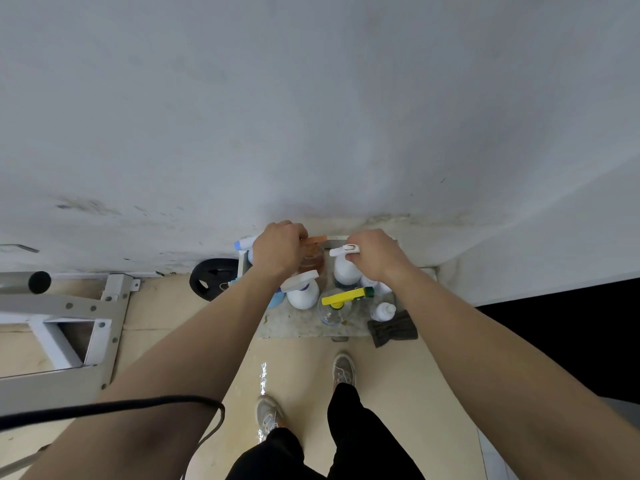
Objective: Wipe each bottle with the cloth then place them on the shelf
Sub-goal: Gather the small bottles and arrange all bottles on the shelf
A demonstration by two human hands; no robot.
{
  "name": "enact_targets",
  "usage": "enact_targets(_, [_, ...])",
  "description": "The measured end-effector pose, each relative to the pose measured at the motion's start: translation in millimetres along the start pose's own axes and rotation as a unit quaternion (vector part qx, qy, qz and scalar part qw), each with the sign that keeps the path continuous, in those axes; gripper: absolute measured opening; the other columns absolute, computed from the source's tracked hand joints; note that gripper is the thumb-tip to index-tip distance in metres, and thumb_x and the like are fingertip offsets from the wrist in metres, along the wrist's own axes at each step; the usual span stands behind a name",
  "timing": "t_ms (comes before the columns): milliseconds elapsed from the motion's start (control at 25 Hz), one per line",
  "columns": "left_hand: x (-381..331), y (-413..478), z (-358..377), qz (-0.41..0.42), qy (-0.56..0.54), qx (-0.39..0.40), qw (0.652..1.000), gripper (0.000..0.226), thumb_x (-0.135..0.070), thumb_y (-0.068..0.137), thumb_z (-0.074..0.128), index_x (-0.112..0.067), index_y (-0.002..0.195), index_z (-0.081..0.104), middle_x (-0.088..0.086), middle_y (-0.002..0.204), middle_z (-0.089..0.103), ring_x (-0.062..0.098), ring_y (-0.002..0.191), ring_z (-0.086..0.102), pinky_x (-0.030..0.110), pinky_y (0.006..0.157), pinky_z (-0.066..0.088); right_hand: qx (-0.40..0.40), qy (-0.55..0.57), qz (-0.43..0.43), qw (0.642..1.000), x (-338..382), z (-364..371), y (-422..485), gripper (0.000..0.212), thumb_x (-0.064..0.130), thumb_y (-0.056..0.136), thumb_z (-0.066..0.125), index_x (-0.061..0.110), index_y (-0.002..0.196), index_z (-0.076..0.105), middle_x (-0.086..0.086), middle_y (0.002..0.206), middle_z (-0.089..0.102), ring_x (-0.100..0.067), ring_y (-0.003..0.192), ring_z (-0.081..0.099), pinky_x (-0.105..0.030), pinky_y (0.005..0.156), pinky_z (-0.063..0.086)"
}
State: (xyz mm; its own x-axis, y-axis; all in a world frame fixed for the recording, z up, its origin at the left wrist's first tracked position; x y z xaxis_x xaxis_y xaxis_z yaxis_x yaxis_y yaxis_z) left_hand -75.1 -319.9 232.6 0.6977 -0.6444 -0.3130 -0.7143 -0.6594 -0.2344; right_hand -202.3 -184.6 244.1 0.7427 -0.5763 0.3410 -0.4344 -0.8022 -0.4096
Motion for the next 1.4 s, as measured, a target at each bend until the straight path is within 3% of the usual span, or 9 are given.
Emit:
enact_targets(160, [3, 3, 1, 0.008, 0.052, 0.006, 0.999, 0.018, -0.024, 0.096, 0.055, -0.021, 0.104, 0.072, 0.002, 0.096, 0.063, 0.024, 0.094, 0.055, 0.032, 0.065, 0.038, 0.002, -0.022, -0.016, 1.0, 4, -10, 13, 0.033, 0.008, 0.088, 0.058, 0.024, 0.062, 0.047, 0.003, 0.064, 0.051, -0.027, 0.072, 0.048, -0.028, 0.053, 0.028])
enact_targets(240, [3, 4, -1, 0.012, 0.072, 0.005, 0.997, 0.021, -0.021, 0.095, 0.054, -0.022, 0.104, 0.073, 0.002, 0.095, 0.064, 0.023, 0.092, 0.056, 0.031, 0.064, 0.039, 0.011, -0.026, -0.031, 0.999, 8, -11, 19, 0.026, 0.011, 0.089, 0.061, 0.027, 0.069, 0.059, 0.002, 0.072, 0.06, -0.03, 0.08, 0.057, -0.028, 0.058, 0.032])
enact_targets(280, [4, 5, -1, 0.015, 0.08, 0.003, 0.997, 0.021, -0.02, 0.095, 0.053, -0.021, 0.103, 0.073, 0.002, 0.095, 0.064, 0.023, 0.092, 0.056, 0.031, 0.064, 0.04, 0.009, -0.02, -0.034, 0.999, 9, -11, 22, 0.019, 0.011, 0.09, 0.061, 0.026, 0.082, 0.07, -0.002, 0.083, 0.068, -0.03, 0.086, 0.062, -0.027, 0.063, 0.035])
enact_targets(360, [5, 5, 0, 0.025, 0.101, -0.002, 0.995, 0.021, -0.018, 0.094, 0.053, -0.02, 0.101, 0.073, 0.003, 0.093, 0.064, 0.023, 0.093, 0.056, 0.031, 0.063, 0.042, -0.006, -0.002, -0.03, 1.0, 10, -8, 26, 0.023, 0.008, 0.089, 0.059, 0.022, 0.097, 0.075, -0.005, 0.098, 0.073, -0.028, 0.091, 0.063, -0.027, 0.067, 0.038])
enact_targets(560, [9, 4, 2, 0.029, 0.12, -0.025, 0.992, 0.015, -0.017, 0.09, 0.058, -0.015, 0.092, 0.073, 0.003, 0.087, 0.065, 0.023, 0.088, 0.057, 0.032, 0.06, 0.044, -0.016, 0.014, -0.029, 0.999, 13, -8, 27, 0.023, 0.007, 0.09, 0.056, 0.024, 0.08, 0.067, -0.008, 0.091, 0.072, -0.027, 0.078, 0.055, -0.028, 0.064, 0.035])
enact_targets(800, [19, 4, 5, 0.008, 0.104, -0.033, 0.994, 0.009, -0.017, 0.086, 0.063, -0.016, 0.086, 0.072, 0.002, 0.08, 0.063, 0.023, 0.082, 0.055, 0.037, 0.064, 0.054, -0.013, 0.019, -0.03, 0.999, 18, -3, 37, 0.023, 0.008, 0.088, 0.059, 0.021, 0.096, 0.076, -0.005, 0.095, 0.074, -0.029, 0.09, 0.065, -0.031, 0.068, 0.046])
enact_targets(920, [22, 4, 6, 0.0, 0.081, -0.03, 0.996, 0.011, -0.019, 0.089, 0.061, -0.017, 0.09, 0.071, 0.001, 0.083, 0.063, 0.022, 0.082, 0.054, 0.038, 0.067, 0.055, -0.012, 0.024, -0.022, 0.999, 21, -3, 40, 0.023, 0.011, 0.09, 0.06, 0.022, 0.101, 0.077, -0.005, 0.1, 0.074, -0.029, 0.095, 0.066, -0.037, 0.078, 0.054])
enact_targets(1200, [26, -2, 7, -0.007, 0.052, -0.036, 0.998, 0.018, -0.026, 0.092, 0.057, -0.02, 0.101, 0.071, 0.0, 0.089, 0.063, 0.022, 0.085, 0.056, 0.036, 0.065, 0.053, -0.03, 0.084, 0.002, 0.996, 11, 2, 39, 0.032, 0.014, 0.094, 0.062, 0.024, 0.124, 0.066, -0.003, 0.123, 0.069, -0.028, 0.112, 0.062, -0.038, 0.09, 0.052])
enact_targets(1400, [28, -11, -1, -0.013, 0.018, -0.039, 0.999, 0.033, -0.026, 0.089, 0.059, -0.021, 0.12, 0.066, 0.001, 0.108, 0.064, 0.023, 0.099, 0.058, 0.035, 0.069, 0.05, -0.026, 0.115, 0.001, 0.993, 9, 7, 38, 0.045, 0.015, 0.093, 0.062, 0.019, 0.137, 0.056, -0.007, 0.135, 0.062, -0.028, 0.123, 0.056, -0.038, 0.1, 0.048])
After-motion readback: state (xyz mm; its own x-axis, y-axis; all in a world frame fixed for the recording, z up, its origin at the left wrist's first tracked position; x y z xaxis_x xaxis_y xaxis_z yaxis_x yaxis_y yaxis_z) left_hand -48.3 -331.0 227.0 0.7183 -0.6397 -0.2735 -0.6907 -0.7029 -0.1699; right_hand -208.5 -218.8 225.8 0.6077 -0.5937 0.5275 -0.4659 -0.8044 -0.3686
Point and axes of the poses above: each hand's wrist, its own y-axis towards the middle knuckle, its own z-axis out of the palm, x = y × z, the point moved 5 cm from there along y, towards the middle knuckle
